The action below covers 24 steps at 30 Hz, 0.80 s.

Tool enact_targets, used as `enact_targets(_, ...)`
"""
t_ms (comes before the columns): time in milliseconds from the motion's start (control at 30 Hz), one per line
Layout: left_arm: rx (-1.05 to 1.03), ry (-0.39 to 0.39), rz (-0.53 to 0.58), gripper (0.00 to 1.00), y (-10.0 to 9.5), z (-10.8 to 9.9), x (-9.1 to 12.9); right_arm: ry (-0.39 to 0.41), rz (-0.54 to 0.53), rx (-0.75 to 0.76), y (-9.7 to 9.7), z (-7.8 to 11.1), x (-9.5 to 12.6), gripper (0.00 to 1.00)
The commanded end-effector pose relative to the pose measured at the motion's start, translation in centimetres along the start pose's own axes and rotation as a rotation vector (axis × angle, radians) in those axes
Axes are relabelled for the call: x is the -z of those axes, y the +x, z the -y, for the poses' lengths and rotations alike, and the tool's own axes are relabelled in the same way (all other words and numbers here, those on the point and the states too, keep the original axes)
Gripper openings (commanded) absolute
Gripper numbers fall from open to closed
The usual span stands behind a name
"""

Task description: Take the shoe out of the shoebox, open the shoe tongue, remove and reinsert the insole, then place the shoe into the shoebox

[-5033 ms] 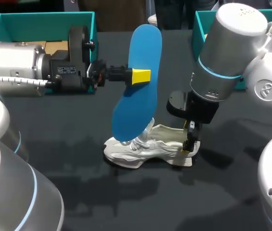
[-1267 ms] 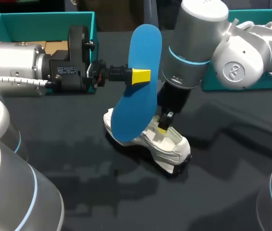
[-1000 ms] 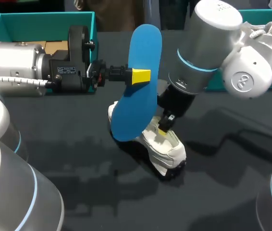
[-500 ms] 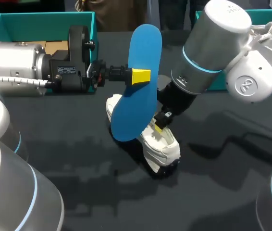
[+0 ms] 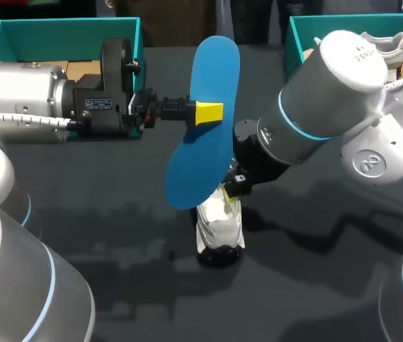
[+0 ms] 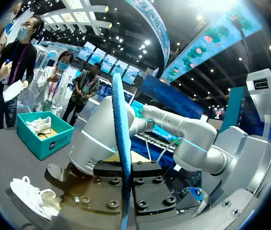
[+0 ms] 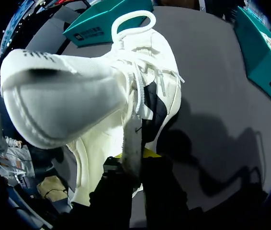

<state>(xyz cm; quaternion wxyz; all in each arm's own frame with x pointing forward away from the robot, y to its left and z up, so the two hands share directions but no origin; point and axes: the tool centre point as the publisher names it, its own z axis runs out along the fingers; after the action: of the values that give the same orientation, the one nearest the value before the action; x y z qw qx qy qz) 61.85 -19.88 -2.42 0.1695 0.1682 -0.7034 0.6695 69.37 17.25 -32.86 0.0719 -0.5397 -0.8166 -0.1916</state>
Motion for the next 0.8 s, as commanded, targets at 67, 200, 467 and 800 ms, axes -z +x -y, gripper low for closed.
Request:
enact_targets(67, 0.0, 0.002, 0.0, 0.0, -0.1, -0.1, -0.2, -0.039, -0.009, -0.02, -0.2, 0.4, -0.6, 0.0)
enact_targets(200, 0.0, 0.002, 0.0, 0.0, -0.1, -0.1, -0.2, -0.04, -0.006, -0.035, -0.5, 0.5, -0.9, 0.0)
enact_targets(467, 0.0, 0.002, 0.0, 0.0, -0.1, -0.1, -0.2, -0.023, -0.017, -0.058, -1.5, 0.3, -2.1, 0.0)
enact_targets(800, 0.0, 0.002, 0.0, 0.0, -0.1, -0.1, -0.2, -0.011, -0.026, -0.077, -2.2, 0.2, -3.2, 0.0)
